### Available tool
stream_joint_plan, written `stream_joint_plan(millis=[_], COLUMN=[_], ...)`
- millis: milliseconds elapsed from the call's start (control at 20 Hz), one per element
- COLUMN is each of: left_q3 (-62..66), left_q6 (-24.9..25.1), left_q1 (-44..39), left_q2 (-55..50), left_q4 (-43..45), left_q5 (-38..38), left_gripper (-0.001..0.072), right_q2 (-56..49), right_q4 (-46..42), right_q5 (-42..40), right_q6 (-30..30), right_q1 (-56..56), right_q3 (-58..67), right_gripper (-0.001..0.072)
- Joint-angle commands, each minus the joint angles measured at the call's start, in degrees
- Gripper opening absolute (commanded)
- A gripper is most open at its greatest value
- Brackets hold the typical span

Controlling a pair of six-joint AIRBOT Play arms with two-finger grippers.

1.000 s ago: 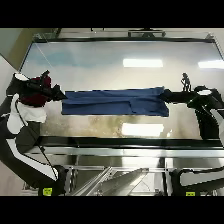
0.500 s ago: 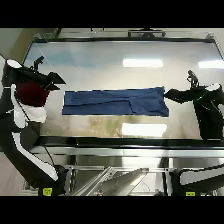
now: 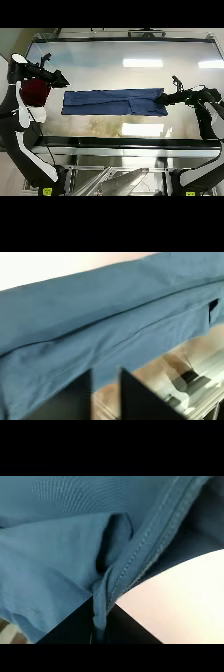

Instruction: Fold the shirts.

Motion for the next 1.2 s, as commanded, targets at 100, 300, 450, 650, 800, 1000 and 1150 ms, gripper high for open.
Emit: stream_joint_plan(millis=[100, 300, 450, 650, 800, 1000, 1150], left_q3=[-4.7, -12.5, -11.6, 0.3, 6.7, 7.0, 7.0], left_q6=[1.4, 1.4, -1.2, -3.6, -4.5, -0.3, 2.3], left_q1=[-10.2, -24.4, -34.9, -43.8, -44.0, -37.6, -27.7], left_q2=[0.0, -1.4, -6.2, -15.8, -17.9, -6.7, 6.2], left_q4=[-3.3, -4.2, -5.6, -5.8, -6.1, -6.9, -14.0], left_q5=[5.4, 21.4, 31.3, 34.5, 29.6, 17.8, 10.7], left_gripper=[0.0005, 0.0006, 0.0005, 0.0005, 0.0005, 0.0007, 0.0007], right_q2=[1.1, 7.6, 14.3, 21.6, 24.2, 24.3, 24.2], right_q4=[0.8, 0.7, 0.7, 0.6, -1.0, -1.9, -1.0], right_q5=[6.3, 15.5, 20.9, 22.9, 22.8, 21.7, 16.3], right_q6=[3.7, 7.6, 10.2, 11.9, 12.3, 13.3, 15.4], right_q1=[-1.2, -2.8, -2.1, -1.3, -1.8, -1.4, 2.6], right_q3=[6.0, 11.4, 13.7, 13.8, 13.8, 13.8, 13.8], right_gripper=[0.0018, 0.0018, 0.0018, 0.0018, 0.0018, 0.0018, 0.0019])
